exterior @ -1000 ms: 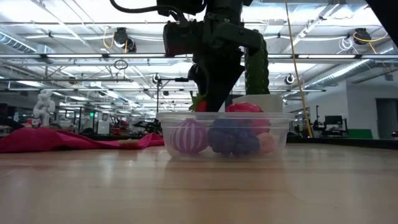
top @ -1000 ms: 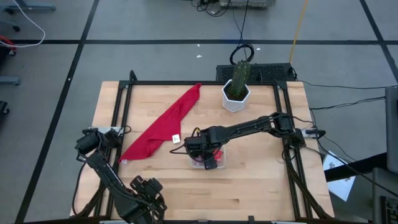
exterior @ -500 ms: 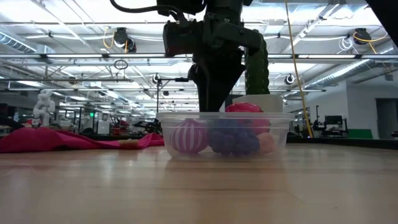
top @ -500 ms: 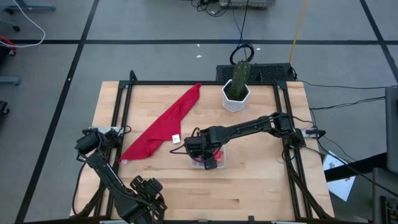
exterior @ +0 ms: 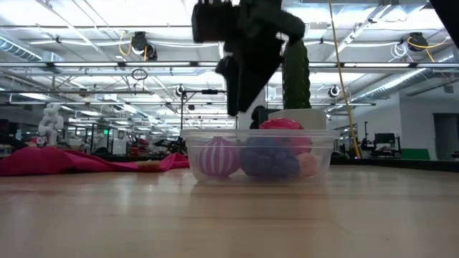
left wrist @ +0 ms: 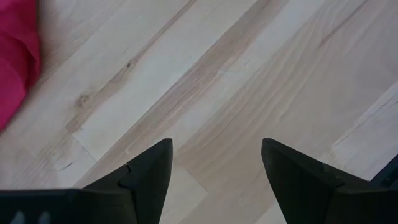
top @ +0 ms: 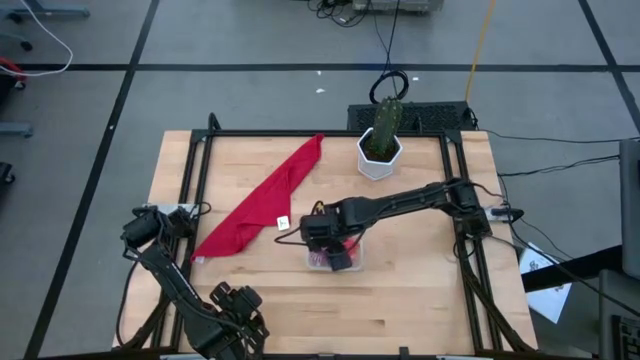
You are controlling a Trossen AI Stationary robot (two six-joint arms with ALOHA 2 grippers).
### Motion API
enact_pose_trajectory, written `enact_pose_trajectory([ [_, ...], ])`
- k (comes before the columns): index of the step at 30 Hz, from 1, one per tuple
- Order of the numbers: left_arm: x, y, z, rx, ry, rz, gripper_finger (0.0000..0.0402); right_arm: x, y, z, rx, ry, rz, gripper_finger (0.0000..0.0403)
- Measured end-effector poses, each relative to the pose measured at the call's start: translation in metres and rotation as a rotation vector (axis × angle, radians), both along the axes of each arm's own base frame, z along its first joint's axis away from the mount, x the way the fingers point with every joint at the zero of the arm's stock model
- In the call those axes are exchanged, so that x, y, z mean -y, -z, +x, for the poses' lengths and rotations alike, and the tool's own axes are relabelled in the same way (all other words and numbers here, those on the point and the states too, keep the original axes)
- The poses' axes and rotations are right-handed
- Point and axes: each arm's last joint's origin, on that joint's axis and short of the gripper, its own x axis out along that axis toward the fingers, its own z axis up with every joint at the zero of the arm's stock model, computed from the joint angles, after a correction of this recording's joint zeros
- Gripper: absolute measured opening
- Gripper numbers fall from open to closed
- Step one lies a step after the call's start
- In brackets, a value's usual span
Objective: Pick and placing Produce into tupperware
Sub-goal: Return to Home Position
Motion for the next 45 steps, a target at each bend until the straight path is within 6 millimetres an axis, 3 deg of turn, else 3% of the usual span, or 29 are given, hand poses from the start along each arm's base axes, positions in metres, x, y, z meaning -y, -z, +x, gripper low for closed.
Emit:
enact_pose_trajectory([
  [8, 0.000, 0.000, 0.000, -0.002, 0.005, 0.001, 0.0253, -0.010, -0.060, -0.028, 0.114, 0.022, 0.036, 0.0185],
  [14, 0.000, 0.000, 0.000, -0.004, 0.010, 0.004, 0.0253, -0.018, -0.103, -0.072, 0.083, 0.116, 0.076, 0.0185],
  [23, 0.000, 0.000, 0.000, -0.011, 0.033, 0.014, 0.0253, -0.043, -0.146, -0.125, 0.120, 0.195, 0.168, 0.0185],
  [28, -0.001, -0.001, 0.001, 0.022, 0.082, 0.063, 0.0253, -0.058, -0.140, -0.150, 0.127, 0.208, 0.186, 0.0185],
  [35, -0.007, -0.003, 0.008, 0.120, 0.135, 0.181, 0.0253, -0.076, -0.101, -0.173, 0.213, 0.150, 0.233, 0.0185],
  [41, -0.020, -0.004, 0.023, 0.133, 0.214, 0.298, 0.0253, -0.076, -0.075, -0.189, 0.292, 0.120, 0.292, 0.0185],
  [45, -0.033, -0.006, 0.037, 0.149, 0.210, 0.367, 0.0253, -0.072, -0.068, -0.200, 0.346, 0.106, 0.333, 0.0185],
])
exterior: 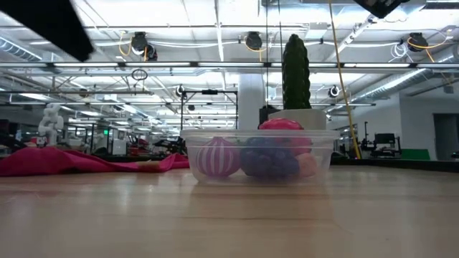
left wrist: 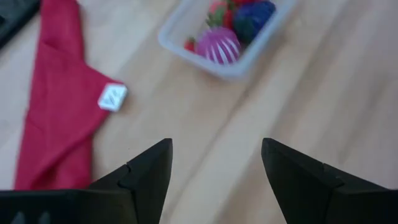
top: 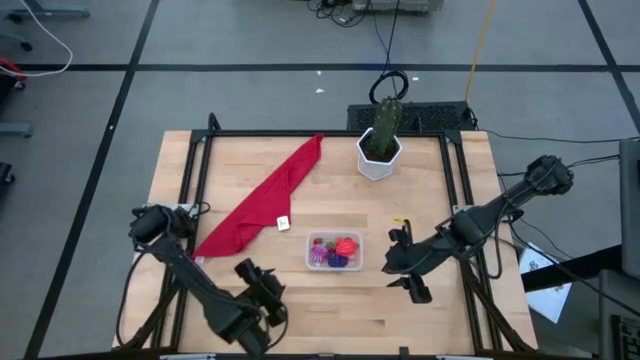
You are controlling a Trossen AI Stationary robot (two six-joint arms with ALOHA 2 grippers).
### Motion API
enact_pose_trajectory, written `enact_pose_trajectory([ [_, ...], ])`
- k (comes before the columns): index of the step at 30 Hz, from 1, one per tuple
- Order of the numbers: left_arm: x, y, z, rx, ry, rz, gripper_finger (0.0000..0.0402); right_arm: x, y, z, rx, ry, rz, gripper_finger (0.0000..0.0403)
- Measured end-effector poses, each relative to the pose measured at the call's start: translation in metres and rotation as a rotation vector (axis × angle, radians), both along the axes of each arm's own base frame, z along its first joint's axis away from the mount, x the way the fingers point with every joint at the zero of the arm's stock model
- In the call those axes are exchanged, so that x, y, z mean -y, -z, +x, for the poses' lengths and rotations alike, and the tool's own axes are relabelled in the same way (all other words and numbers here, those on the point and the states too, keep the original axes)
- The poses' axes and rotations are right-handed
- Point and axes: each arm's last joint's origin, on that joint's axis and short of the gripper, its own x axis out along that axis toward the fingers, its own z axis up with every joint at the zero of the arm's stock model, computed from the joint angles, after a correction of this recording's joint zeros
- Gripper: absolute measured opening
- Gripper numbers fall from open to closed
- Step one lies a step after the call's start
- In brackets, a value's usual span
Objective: Pick and placing Produce into tupperware
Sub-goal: Return to Home Position
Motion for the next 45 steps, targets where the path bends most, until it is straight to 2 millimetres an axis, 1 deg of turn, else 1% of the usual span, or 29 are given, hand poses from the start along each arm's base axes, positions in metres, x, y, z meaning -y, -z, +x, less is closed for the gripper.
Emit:
enact_pose_trajectory([
  [4, -0.017, -0.001, 0.015, -0.016, -0.007, 0.054, 0.0253, 0.001, 0.002, -0.008, 0.056, -0.015, 0.028, 0.0185],
  [7, -0.030, -0.003, 0.026, 0.017, -0.013, 0.142, 0.0253, 0.003, 0.001, -0.011, 0.099, -0.025, 0.011, 0.0185],
  [9, -0.039, -0.008, 0.029, 0.039, -0.021, 0.196, 0.0253, 0.006, 0.000, -0.013, 0.124, -0.023, -0.023, 0.0185],
  [11, -0.049, -0.020, 0.028, 0.048, -0.026, 0.240, 0.0253, 0.008, -0.002, -0.015, 0.154, -0.025, -0.059, 0.0185],
  [13, -0.061, -0.037, 0.020, 0.072, -0.053, 0.274, 0.0253, 0.011, -0.006, -0.018, 0.183, -0.024, -0.078, 0.0185],
  [15, -0.072, -0.058, 0.008, 0.116, -0.085, 0.293, 0.0253, 0.013, -0.011, -0.021, 0.205, -0.027, -0.072, 0.0185],
  [18, -0.083, -0.085, -0.018, 0.217, -0.093, 0.309, 0.0253, 0.016, -0.017, -0.026, 0.226, -0.030, -0.062, 0.0185],
  [19, -0.086, -0.091, -0.028, 0.256, -0.086, 0.300, 0.0253, 0.017, -0.018, -0.028, 0.234, -0.032, -0.061, 0.0185],
  [21, -0.091, -0.096, -0.048, 0.317, -0.066, 0.267, 0.0253, 0.018, -0.021, -0.032, 0.243, -0.039, -0.060, 0.0185],
  [23, -0.097, -0.092, -0.068, 0.372, -0.049, 0.213, 0.0253, 0.020, -0.023, -0.035, 0.249, -0.044, -0.061, 0.0185],
  [26, -0.102, -0.070, -0.089, 0.470, -0.023, 0.101, 0.0247, 0.021, -0.025, -0.037, 0.259, -0.053, -0.066, 0.0185],
  [28, -0.102, -0.049, -0.093, 0.512, 0.013, 0.045, 0.0238, 0.021, -0.026, -0.038, 0.272, -0.059, -0.069, 0.0185],
  [30, -0.103, -0.029, -0.092, 0.525, 0.061, 0.019, 0.0224, 0.021, -0.026, -0.036, 0.298, -0.077, -0.078, 0.0185],
  [33, -0.110, -0.009, -0.088, 0.537, 0.101, 0.006, 0.0200, 0.018, -0.016, -0.033, 0.360, -0.120, -0.105, 0.0185],
  [37, -0.132, -0.002, -0.088, 0.568, 0.065, 0.024, 0.0167, 0.017, 0.006, -0.029, 0.435, -0.144, -0.115, 0.0185],
  [39, -0.144, 0.000, -0.090, 0.575, 0.038, 0.036, 0.0153, 0.020, 0.021, -0.030, 0.427, -0.167, -0.156, 0.0185],
  [41, -0.152, 0.000, -0.091, 0.589, 0.031, 0.035, 0.0141, 0.026, 0.034, -0.032, 0.409, -0.144, -0.160, 0.0185],
  [45, -0.164, 0.001, -0.091, 0.598, 0.066, 0.049, 0.0125, 0.041, 0.042, -0.036, 0.473, -0.069, -0.124, 0.0185],
])
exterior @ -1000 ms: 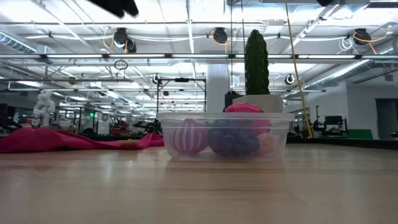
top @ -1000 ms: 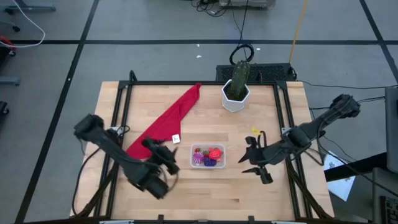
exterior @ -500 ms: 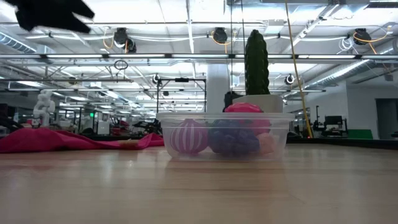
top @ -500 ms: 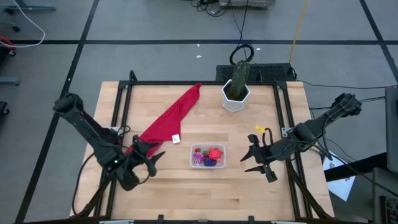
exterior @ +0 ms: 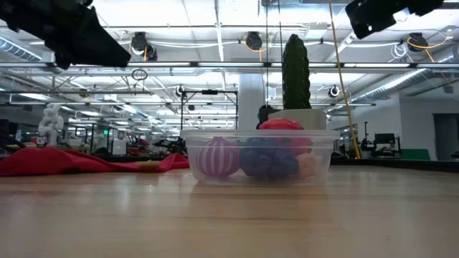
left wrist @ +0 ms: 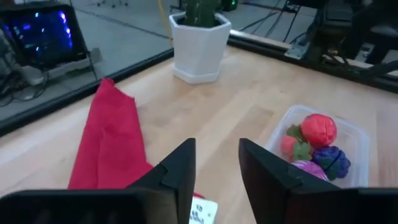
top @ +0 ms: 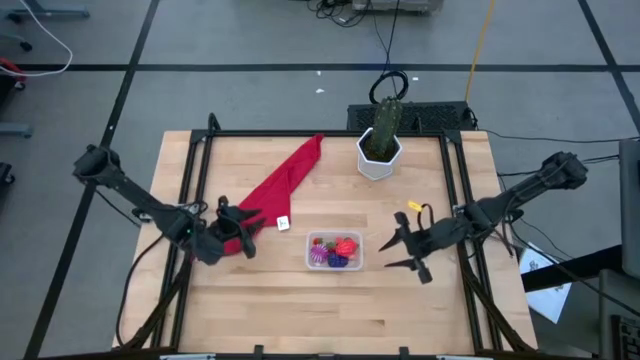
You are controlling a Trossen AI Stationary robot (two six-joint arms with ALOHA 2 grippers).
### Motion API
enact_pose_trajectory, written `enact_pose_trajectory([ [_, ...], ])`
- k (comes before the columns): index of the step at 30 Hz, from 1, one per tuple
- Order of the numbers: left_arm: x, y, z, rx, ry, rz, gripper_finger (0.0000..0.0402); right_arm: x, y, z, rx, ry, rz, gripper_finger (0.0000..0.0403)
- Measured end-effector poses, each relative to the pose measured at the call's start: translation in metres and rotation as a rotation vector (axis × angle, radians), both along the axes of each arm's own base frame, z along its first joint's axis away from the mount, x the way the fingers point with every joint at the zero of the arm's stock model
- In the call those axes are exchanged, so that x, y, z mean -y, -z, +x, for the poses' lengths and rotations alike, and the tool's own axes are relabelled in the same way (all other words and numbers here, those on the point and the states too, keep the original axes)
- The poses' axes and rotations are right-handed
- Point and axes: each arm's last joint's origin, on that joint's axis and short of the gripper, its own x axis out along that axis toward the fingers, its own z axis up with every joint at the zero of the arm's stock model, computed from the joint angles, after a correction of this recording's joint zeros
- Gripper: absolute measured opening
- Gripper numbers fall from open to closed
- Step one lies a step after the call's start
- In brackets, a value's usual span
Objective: Pick and placing Produce into tupperware
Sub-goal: Return to Home Position
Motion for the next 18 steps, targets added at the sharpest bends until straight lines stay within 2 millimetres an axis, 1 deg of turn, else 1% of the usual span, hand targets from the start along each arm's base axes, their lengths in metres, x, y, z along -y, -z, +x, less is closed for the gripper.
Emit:
enact_pose_trajectory([
  [2, -0.006, 0.002, 0.000, 0.008, 0.014, 0.021, 0.0121, 0.008, 0.003, -0.005, 0.034, 0.012, 0.000, 0.0185],
  [5, -0.016, 0.007, -0.005, 0.015, 0.028, 0.033, 0.0120, 0.019, 0.001, -0.016, 0.133, 0.026, 0.006, 0.0185],
  [10, -0.033, 0.008, -0.022, 0.072, 0.022, 0.017, 0.0120, 0.038, 0.007, -0.037, 0.279, 0.070, 0.026, 0.0185],
  [13, -0.040, -0.001, -0.034, 0.122, 0.035, 0.032, 0.0120, 0.049, 0.012, -0.049, 0.358, 0.116, 0.056, 0.0185],
  [16, -0.046, -0.011, -0.045, 0.165, 0.059, 0.057, 0.0120, 0.060, 0.019, -0.059, 0.391, 0.172, 0.074, 0.0185],
  [18, -0.050, -0.014, -0.051, 0.175, 0.067, 0.060, 0.0120, 0.066, 0.022, -0.065, 0.424, 0.205, 0.081, 0.0185],
])
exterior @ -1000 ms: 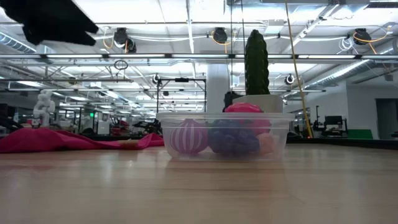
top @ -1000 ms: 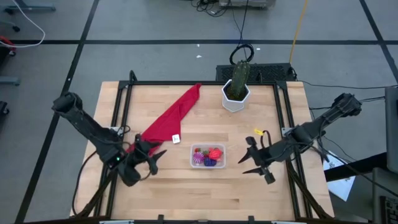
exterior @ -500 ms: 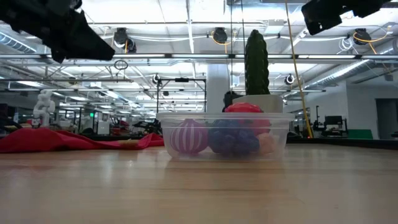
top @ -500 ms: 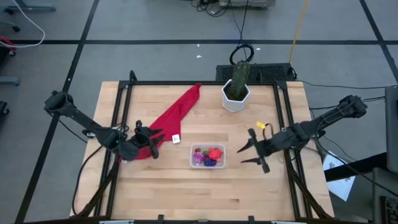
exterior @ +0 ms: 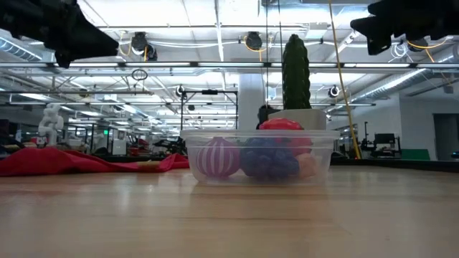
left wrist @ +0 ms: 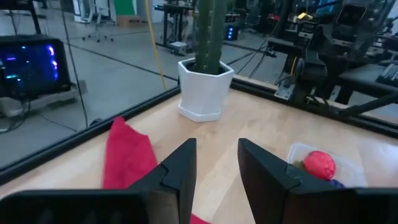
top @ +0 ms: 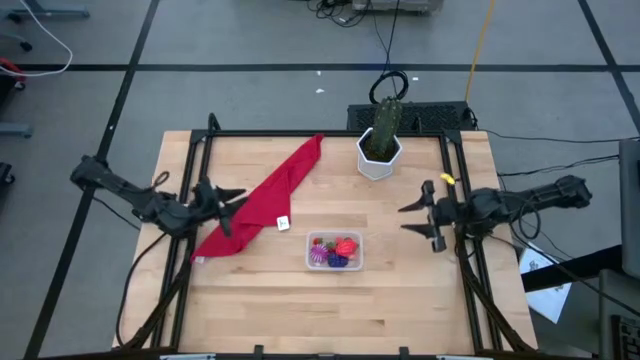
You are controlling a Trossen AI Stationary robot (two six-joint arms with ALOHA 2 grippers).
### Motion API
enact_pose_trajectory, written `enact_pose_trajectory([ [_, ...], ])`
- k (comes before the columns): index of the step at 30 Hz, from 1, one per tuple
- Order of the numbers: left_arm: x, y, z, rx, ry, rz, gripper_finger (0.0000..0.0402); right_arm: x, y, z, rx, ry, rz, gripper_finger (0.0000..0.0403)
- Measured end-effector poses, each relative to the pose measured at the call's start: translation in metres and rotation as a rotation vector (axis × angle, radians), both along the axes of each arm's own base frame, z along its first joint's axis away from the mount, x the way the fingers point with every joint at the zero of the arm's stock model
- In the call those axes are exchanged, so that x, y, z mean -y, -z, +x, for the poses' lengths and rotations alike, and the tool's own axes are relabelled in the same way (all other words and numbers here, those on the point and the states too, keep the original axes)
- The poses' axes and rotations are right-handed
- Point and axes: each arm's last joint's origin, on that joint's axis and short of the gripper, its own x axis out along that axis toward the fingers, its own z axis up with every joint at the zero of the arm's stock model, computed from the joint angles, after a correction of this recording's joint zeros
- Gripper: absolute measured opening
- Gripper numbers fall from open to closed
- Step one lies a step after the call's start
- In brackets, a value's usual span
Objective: Pick and placing Produce into tupperware
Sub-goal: Return to Home Position
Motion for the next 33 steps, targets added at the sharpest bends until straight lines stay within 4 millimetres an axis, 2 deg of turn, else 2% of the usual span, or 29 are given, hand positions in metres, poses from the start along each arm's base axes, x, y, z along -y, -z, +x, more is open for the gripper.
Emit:
enact_pose_trajectory([
  [9, -0.017, 0.007, -0.026, -0.038, -0.045, -0.043, 0.0120, 0.019, 0.004, -0.022, 0.079, 0.128, 0.010, 0.0185],
  [16, -0.030, 0.004, -0.052, 0.054, -0.089, -0.075, 0.0120, 0.024, 0.004, -0.041, 0.121, 0.172, 0.020, 0.0185],
  [19, -0.034, 0.005, -0.060, 0.080, -0.087, -0.091, 0.0120, 0.025, 0.005, -0.043, 0.075, 0.174, 0.023, 0.0185],
  [24, -0.030, 0.005, -0.055, 0.090, -0.019, -0.079, 0.0120, 0.025, -0.002, -0.047, 0.083, 0.169, 0.019, 0.0185],
  [28, -0.022, 0.018, -0.045, 0.111, 0.075, -0.039, 0.0120, 0.023, -0.011, -0.050, 0.123, 0.108, -0.009, 0.0185],
  [31, -0.015, 0.034, -0.035, 0.115, 0.183, 0.060, 0.0120, 0.021, -0.014, -0.051, 0.131, 0.013, -0.019, 0.0185],
  [33, -0.014, 0.037, -0.033, 0.136, 0.213, 0.110, 0.0120, 0.019, -0.014, -0.052, 0.131, -0.025, -0.014, 0.0185],
])
